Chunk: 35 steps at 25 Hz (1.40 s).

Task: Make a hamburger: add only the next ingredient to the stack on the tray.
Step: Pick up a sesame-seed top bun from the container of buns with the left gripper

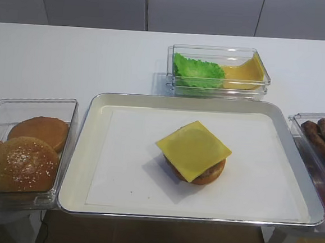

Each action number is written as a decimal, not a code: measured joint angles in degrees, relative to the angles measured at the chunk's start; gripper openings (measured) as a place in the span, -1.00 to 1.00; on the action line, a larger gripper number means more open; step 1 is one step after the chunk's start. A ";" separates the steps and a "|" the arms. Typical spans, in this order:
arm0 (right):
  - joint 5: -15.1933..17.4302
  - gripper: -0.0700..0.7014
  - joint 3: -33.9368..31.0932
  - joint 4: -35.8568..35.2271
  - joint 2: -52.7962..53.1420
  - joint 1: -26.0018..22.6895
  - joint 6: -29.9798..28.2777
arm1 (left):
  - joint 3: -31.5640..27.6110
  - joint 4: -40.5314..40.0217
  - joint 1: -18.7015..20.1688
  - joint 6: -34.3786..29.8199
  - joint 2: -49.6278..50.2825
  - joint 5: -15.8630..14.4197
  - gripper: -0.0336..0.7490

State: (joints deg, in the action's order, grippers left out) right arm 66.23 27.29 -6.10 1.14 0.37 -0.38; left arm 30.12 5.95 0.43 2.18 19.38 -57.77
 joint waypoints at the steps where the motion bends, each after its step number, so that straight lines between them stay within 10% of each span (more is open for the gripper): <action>1: 0.00 -0.75 0.00 0.00 0.00 0.00 0.00 | 0.00 0.24 0.00 0.00 2.69 1.25 0.16; 10: 0.00 -0.75 0.00 0.00 0.00 0.00 0.00 | 0.00 4.54 0.00 4.89 22.33 9.68 0.16; 22: 0.00 -0.75 0.00 0.00 0.00 0.00 0.00 | 5.07 4.12 -1.90 7.21 29.47 9.34 0.19; 35: 0.00 -0.75 0.00 0.00 0.00 0.00 0.00 | 5.16 18.29 -12.32 -8.36 36.39 8.28 0.19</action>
State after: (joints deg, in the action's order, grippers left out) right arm 66.23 27.29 -6.10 1.14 0.37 -0.38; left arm 35.28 24.23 -11.90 -6.18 55.77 -49.49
